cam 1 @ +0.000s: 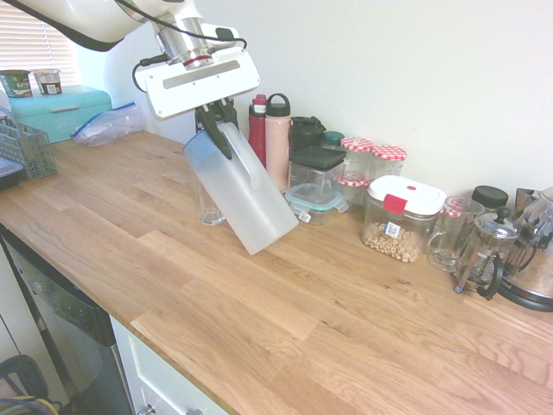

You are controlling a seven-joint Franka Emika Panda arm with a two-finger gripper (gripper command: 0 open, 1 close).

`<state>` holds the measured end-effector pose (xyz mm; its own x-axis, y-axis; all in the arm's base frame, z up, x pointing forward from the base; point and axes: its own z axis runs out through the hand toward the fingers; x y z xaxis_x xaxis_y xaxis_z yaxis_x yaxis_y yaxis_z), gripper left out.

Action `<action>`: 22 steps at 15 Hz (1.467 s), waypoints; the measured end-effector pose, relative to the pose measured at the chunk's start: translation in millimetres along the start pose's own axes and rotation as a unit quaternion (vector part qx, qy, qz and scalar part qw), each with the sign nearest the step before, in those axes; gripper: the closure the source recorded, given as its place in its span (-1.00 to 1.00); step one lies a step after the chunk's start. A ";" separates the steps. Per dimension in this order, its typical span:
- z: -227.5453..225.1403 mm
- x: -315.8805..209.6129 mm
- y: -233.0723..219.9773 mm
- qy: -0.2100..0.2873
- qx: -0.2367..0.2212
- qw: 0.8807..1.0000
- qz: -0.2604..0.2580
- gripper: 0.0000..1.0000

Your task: Pour me some water

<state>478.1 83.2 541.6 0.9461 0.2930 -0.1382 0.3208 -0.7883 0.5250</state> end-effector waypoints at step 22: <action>-40.0 -22.1 60.8 0.075 0.075 0.989 0.107 1.00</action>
<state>474.9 50.4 610.2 0.9792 0.1796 0.0949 0.1284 -0.9092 0.3961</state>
